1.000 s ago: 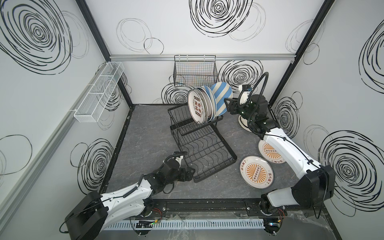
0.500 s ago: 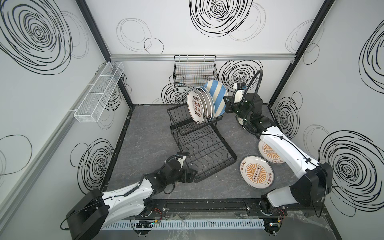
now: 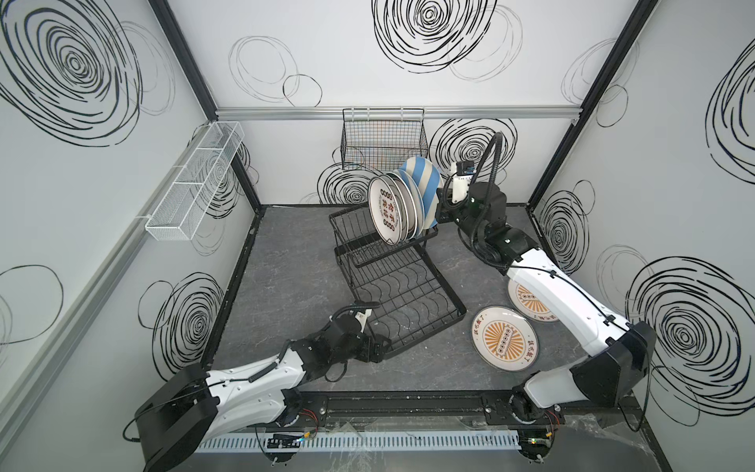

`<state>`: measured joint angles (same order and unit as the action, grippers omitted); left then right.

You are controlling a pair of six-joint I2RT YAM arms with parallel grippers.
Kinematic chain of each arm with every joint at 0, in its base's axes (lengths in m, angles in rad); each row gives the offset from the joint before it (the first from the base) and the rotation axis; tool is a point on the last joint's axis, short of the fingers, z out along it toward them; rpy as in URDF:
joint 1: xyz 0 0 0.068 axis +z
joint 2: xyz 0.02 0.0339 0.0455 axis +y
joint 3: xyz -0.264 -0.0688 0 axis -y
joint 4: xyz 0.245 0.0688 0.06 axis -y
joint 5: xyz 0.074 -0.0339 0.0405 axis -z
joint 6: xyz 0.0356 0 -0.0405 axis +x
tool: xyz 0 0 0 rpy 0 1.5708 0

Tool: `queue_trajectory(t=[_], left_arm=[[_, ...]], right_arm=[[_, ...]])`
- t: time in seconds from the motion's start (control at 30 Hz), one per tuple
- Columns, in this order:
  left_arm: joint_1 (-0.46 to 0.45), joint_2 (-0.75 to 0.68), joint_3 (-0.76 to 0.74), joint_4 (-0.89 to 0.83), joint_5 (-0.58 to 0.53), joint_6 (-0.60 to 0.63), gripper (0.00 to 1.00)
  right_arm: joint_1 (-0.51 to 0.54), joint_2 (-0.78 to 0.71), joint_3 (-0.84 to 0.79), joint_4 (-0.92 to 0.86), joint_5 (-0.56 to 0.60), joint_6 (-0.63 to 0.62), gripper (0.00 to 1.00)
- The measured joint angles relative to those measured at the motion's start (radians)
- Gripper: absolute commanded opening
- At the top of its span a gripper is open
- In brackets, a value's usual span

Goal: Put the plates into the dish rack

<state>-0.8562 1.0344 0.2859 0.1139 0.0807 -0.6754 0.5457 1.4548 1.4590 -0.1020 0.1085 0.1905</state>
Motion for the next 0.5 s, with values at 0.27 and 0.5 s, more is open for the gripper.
queue_trajectory(t=[0.27,0.5], left_arm=[[-0.014,0.014,0.004,0.003,-0.001,0.002,0.96],[-0.014,0.014,0.004,0.003,-0.006,0.004,0.96]], right_arm=[[0.091,0.015,0.060,-0.031,0.172,-0.031,0.00],[0.106,0.018,0.081,-0.042,0.202,-0.037,0.00]])
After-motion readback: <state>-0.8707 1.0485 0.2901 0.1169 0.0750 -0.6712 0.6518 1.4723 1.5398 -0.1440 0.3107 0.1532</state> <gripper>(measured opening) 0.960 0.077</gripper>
